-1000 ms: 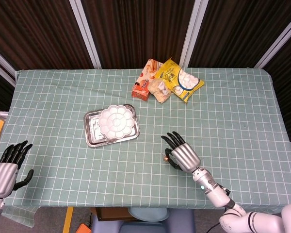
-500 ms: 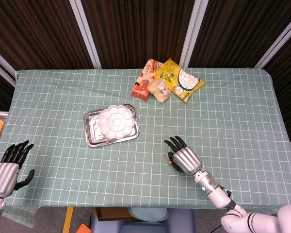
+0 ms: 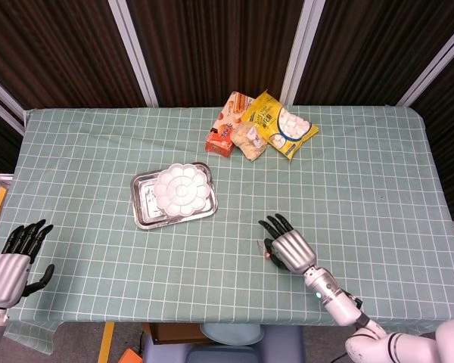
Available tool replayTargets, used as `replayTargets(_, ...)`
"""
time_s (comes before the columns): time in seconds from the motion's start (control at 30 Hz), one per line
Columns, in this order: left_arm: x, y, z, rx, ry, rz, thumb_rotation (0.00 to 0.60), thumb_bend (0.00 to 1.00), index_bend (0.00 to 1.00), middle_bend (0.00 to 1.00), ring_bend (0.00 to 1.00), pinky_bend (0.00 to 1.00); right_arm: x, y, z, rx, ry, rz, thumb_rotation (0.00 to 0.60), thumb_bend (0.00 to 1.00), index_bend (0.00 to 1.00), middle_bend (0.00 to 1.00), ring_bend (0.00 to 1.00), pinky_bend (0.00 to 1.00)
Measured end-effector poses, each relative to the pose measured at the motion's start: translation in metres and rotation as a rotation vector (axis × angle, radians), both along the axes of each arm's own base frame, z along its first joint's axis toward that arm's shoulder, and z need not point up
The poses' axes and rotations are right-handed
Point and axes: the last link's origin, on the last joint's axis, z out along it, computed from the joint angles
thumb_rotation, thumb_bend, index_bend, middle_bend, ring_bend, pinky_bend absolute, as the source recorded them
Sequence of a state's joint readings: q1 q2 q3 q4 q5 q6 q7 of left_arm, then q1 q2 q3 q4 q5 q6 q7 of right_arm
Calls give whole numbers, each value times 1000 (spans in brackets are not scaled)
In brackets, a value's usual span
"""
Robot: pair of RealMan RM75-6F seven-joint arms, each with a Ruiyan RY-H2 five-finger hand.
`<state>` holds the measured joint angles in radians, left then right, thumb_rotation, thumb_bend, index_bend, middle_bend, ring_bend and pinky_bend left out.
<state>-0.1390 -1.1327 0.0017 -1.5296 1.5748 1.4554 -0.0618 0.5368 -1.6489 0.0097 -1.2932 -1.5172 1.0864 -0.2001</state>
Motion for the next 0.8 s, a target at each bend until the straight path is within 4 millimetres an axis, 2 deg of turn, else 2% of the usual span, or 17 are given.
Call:
replayTargets(0.1,0,0,0,1,-1,1,600,431,0,0,0,53,0,0,2,3,4,-8,600,683,335,114,0,0)
replayTargets(0.27,0,-1,2,7,-4,-3,600,431,0,0,0,54,0,3,12,-14,-12,-12,600,683,137,48,0,0)
replayTargets(0.37,0,-1,3,13,-4,-5,600,431,0,0,0,53,-2,9,27,-37,-32,-19,600,679,42,7,0,0)
replayTargets(0.43,0,-2,5,21,-2,-7,600,432,0,0,0,53,-9,17,45,-76,-42,-30,600,622,2,0,0,0)
replayTargets(0.53,-1,-4,7,35,6,-5,600,432,0,0,0,53,-26,34,78,-160,-50,-71,600,513,0,0,0,0)
replayTargets(0.67,0,-5,8,51,14,-4,600,429,0,0,0,52,-55,66,125,-313,-76,-152,600,479,0,0,0,0)
replayTargets(0.8,4,-7,8,58,12,-21,600,429,0,0,0,51,-88,109,174,-460,-70,-240,600,447,0,0,0,0)
